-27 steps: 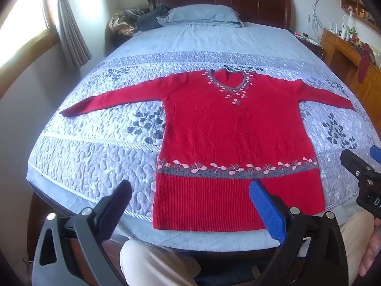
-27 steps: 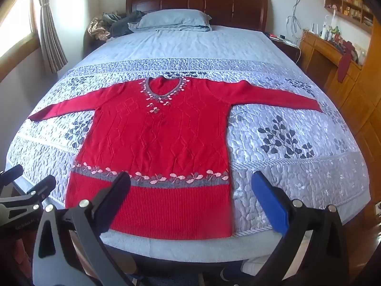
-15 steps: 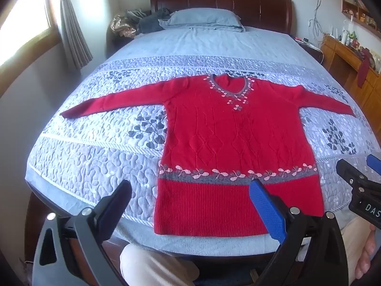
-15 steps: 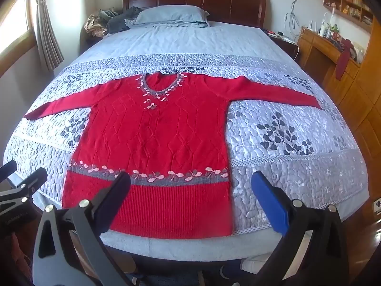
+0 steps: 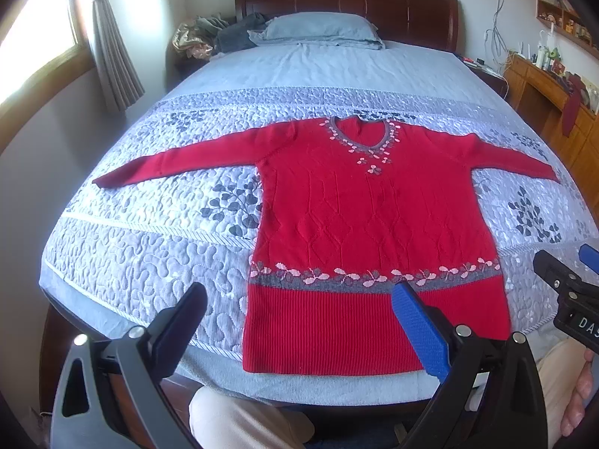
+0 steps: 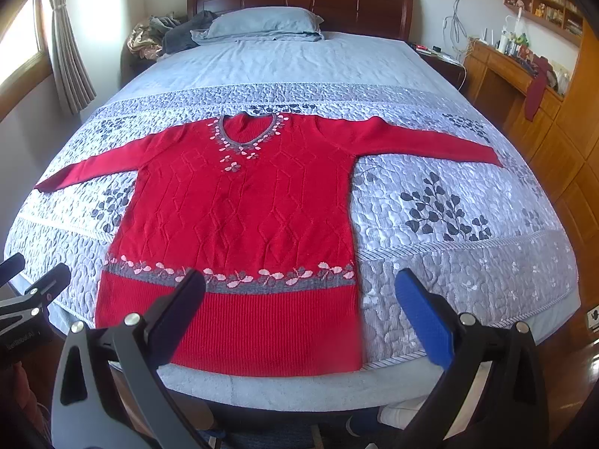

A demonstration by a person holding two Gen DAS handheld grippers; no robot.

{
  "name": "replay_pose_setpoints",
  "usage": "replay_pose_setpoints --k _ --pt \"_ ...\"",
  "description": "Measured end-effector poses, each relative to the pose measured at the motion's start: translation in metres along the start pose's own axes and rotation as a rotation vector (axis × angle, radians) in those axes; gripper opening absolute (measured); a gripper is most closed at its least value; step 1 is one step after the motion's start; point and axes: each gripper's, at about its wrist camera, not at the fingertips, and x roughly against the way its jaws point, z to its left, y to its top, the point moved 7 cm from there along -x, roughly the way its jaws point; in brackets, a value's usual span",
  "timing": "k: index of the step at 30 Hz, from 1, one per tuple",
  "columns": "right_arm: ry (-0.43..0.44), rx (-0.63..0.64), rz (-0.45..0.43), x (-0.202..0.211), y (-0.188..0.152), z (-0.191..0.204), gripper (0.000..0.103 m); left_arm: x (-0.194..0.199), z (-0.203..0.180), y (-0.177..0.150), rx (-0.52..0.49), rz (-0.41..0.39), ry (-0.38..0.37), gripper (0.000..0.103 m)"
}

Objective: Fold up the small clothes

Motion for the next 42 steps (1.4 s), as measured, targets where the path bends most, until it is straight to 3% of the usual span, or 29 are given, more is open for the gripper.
replay_pose_setpoints --k 42 --pt "0.002 -0.003 0.008 -0.0082 -0.0001 -0.0050 0.100 -0.0070 0.0031 0.0021 -0.005 0.003 0.013 0.099"
